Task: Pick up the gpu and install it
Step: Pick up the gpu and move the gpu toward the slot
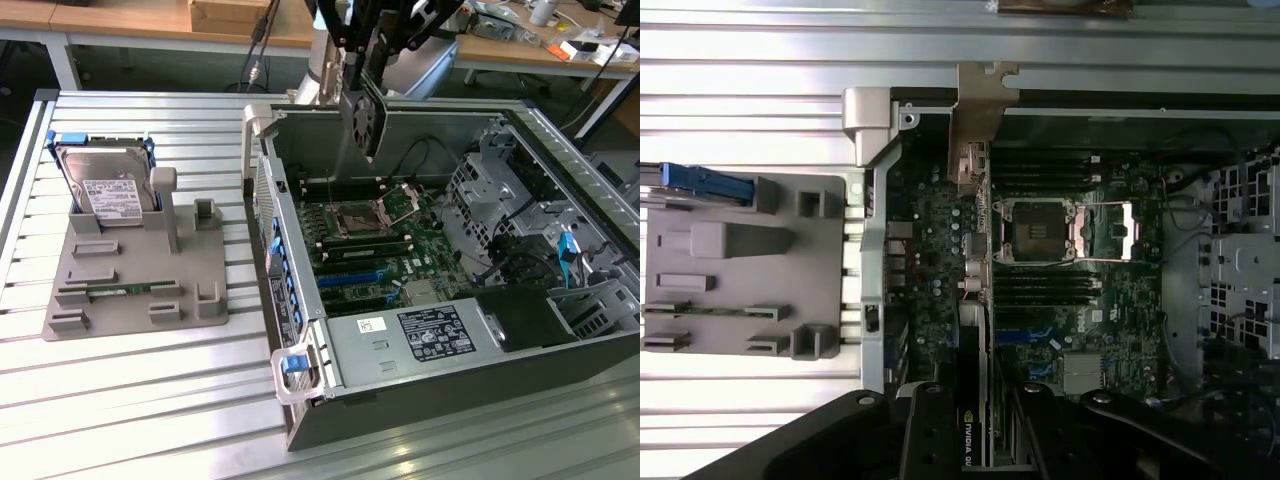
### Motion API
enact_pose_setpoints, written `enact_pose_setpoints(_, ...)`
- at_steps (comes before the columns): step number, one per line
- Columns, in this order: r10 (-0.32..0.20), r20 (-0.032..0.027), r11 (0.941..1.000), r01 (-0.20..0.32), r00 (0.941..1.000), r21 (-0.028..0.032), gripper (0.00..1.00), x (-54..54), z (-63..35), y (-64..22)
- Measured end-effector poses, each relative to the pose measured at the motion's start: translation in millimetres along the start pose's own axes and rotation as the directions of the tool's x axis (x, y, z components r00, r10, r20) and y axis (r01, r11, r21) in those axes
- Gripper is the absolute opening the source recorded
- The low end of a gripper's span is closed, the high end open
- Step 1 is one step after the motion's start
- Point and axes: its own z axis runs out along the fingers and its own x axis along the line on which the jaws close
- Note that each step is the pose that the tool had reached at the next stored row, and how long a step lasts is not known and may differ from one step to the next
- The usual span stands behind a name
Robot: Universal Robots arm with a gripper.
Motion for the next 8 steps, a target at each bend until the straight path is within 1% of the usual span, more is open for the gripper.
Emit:
enact_pose_setpoints(1,0.0,-0.0001,1.0,0.0,1.0,0.0,0.27,-2.6,0.1,0.0)
enact_pose_setpoints(8,0.0,0.0,1.0,0.0,1.0,0.0,0.27,-32.1,1.2,0.0)
